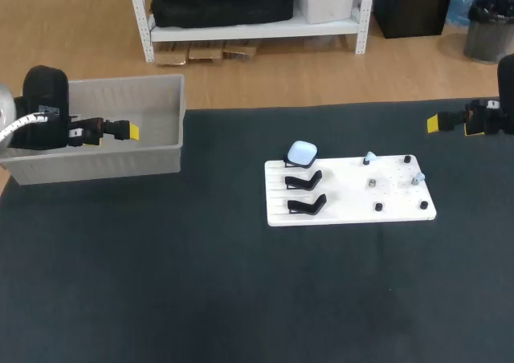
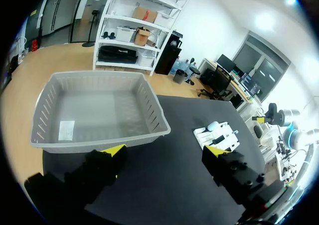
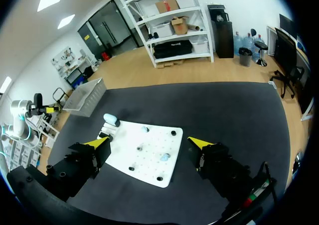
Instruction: Pick up each earbud case from the left stands, insert the matching earbuds, close the lid, and place the case in the box.
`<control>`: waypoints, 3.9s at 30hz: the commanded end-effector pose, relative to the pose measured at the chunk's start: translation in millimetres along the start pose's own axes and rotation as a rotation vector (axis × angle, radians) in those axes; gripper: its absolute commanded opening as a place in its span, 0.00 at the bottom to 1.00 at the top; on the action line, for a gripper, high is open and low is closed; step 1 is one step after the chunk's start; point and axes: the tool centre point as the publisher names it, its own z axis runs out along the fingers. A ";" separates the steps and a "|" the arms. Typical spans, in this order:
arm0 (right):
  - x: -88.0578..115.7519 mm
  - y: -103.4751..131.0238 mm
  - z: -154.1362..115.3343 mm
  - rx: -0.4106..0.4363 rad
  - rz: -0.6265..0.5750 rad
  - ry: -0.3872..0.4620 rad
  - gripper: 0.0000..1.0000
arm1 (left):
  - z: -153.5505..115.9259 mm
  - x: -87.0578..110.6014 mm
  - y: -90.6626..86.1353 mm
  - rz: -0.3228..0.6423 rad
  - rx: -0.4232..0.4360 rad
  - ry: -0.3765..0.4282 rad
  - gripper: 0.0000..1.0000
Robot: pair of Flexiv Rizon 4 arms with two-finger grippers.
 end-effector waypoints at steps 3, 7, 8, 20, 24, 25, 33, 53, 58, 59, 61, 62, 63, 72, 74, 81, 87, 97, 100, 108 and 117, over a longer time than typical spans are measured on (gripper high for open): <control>-0.1 0.1 -0.2 0.001 0.000 0.001 1.00 | -0.8 -0.6 -2.3 -0.002 -0.010 0.007 1.00; -0.1 0.1 -0.2 0.001 0.000 0.001 1.00 | -0.8 -0.6 -2.3 -0.002 -0.010 0.007 1.00; -0.1 0.1 -0.2 0.001 0.000 0.001 1.00 | -0.8 -0.6 -2.3 -0.002 -0.010 0.007 1.00; -0.1 0.1 -0.2 0.001 0.000 0.001 1.00 | 30.5 -15.3 -47.3 0.279 0.185 0.069 1.00; -0.1 0.1 -0.2 0.001 0.000 0.001 1.00 | 45.4 -15.8 -64.4 0.375 0.258 0.089 1.00; -0.1 0.1 -0.2 0.001 0.000 0.001 1.00 | 49.6 -15.8 -68.5 0.406 0.276 0.089 1.00; -0.1 0.1 -0.2 0.001 0.000 0.001 1.00 | 82.4 -18.8 -90.7 0.639 0.364 0.053 1.00; -0.1 0.1 -0.2 0.001 0.000 0.001 1.00 | 154.0 -20.7 -121.1 0.936 0.547 0.119 1.00; -0.1 0.1 -0.2 0.001 0.000 0.001 1.00 | 169.2 -16.0 -125.9 0.962 0.587 0.131 1.00; -0.1 0.1 -0.2 0.001 0.000 0.001 1.00 | 172.4 -15.2 -127.0 0.965 0.593 0.132 1.00; -0.1 0.1 -0.2 0.001 0.000 0.001 1.00 | 177.9 -13.5 -129.3 0.969 0.609 0.134 1.00; -0.1 0.1 -0.2 0.001 0.000 0.001 1.00 | 180.7 -12.4 -130.4 0.974 0.614 0.135 1.00; -0.1 0.1 -0.2 0.001 0.000 0.001 1.00 | 183.7 -11.2 -131.5 0.980 0.619 0.136 1.00; -0.1 0.1 -0.2 0.001 0.000 0.001 1.00 | 206.4 -4.1 -140.2 1.002 0.666 0.137 0.89; -0.1 0.1 -0.2 0.001 0.000 0.001 1.00 | 210.5 -2.1 -141.5 1.007 0.673 0.137 0.86; -0.1 0.1 -0.2 0.001 0.000 0.001 1.00 | 228.0 3.1 -143.8 0.991 0.703 0.132 0.61; -0.1 0.1 -0.2 0.001 0.000 0.001 1.00 | 236.1 5.5 -150.2 0.974 0.718 0.086 0.49; -0.1 0.1 -0.2 0.001 0.000 0.001 1.00 | 251.9 11.5 -158.0 0.956 0.759 0.044 0.45; -0.1 0.1 -0.2 0.001 0.000 0.001 1.00 | 255.3 13.4 -160.3 0.967 0.757 0.023 0.47; -0.1 0.1 -0.2 0.001 0.000 0.001 1.00 | 263.7 19.9 -163.4 0.960 0.765 0.011 0.46; -0.1 0.1 -0.2 0.001 0.000 0.001 1.00 | 271.3 18.9 -166.6 0.963 0.768 0.001 0.44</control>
